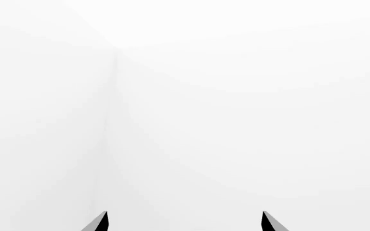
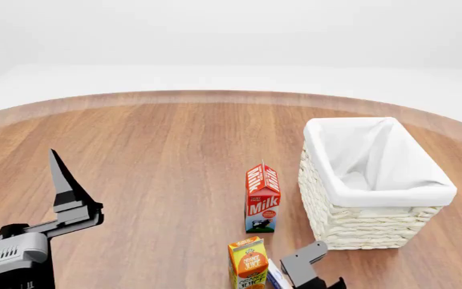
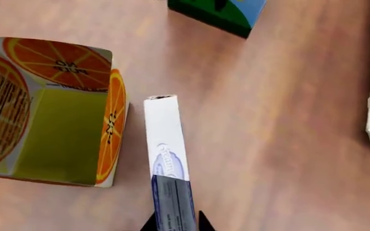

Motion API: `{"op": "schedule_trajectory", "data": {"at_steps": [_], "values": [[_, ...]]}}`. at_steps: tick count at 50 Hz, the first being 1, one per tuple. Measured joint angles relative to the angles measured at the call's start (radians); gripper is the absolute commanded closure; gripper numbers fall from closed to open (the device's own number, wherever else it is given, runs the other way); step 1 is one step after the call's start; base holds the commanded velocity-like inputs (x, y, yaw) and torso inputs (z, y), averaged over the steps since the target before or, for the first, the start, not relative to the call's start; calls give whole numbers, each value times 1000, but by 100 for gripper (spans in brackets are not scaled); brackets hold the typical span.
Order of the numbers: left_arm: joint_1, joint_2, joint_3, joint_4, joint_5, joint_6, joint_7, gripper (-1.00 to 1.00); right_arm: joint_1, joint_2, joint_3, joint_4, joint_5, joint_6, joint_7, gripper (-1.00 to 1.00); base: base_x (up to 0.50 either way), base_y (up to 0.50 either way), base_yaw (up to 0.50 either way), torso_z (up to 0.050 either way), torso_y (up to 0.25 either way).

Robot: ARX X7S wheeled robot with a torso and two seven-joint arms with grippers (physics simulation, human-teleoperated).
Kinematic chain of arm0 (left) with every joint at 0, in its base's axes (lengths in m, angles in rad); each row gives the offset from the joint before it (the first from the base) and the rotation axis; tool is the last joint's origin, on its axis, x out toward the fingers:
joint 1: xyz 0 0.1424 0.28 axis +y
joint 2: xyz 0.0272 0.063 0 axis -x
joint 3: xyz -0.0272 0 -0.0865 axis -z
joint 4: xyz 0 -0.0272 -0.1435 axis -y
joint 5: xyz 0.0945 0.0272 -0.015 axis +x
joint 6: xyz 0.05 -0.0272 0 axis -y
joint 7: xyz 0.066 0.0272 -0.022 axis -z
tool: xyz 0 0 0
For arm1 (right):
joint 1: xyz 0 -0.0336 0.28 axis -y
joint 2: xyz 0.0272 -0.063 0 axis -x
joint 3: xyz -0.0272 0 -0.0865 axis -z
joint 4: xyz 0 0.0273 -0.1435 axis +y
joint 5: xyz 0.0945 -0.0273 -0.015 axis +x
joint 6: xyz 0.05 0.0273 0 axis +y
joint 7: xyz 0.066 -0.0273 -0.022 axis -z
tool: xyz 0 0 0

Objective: Pick up the cream cheese box and the butter, and put them in the basket.

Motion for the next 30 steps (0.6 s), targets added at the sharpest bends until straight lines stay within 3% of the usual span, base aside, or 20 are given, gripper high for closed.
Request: {"op": "schedule_trajectory", "data": {"at_steps": [13,30], "values": [[0,-3,3,-1,-1,1,-3,-100,-4,18,-23,-31,-25,-26,4,100,1,0,0,0,0],[3,-8,3,4,-2,5,-8,-100,-49,137,153,-484,113,80,205,100,0,0,0,0,0]]}}
